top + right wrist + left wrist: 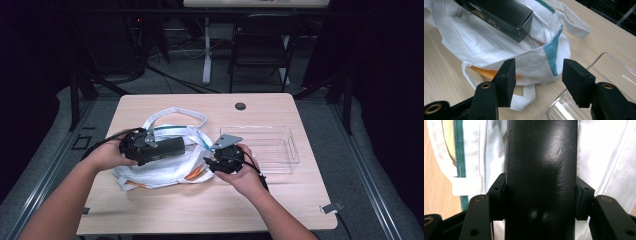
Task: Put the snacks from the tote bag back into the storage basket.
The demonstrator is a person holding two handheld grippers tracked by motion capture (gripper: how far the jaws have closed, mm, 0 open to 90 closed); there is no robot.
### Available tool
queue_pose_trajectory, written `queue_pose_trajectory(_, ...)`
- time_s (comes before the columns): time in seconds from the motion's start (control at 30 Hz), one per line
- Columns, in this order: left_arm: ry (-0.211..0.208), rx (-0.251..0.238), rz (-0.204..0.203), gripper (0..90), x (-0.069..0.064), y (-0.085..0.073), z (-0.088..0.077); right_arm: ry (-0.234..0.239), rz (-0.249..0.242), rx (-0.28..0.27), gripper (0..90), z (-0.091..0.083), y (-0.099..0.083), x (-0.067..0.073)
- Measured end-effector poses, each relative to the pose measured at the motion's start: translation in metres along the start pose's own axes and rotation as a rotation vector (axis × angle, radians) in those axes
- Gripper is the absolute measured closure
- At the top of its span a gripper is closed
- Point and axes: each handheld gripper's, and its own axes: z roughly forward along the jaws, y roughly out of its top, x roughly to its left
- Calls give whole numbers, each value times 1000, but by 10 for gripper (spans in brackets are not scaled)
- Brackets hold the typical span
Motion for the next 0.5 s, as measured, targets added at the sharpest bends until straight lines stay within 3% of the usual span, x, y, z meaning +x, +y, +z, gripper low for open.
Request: queue_pose_trajectory(0.5, 23, -24, 18, 433, -2, 6, -25, 5, -6, 15, 448, 1, -1, -2)
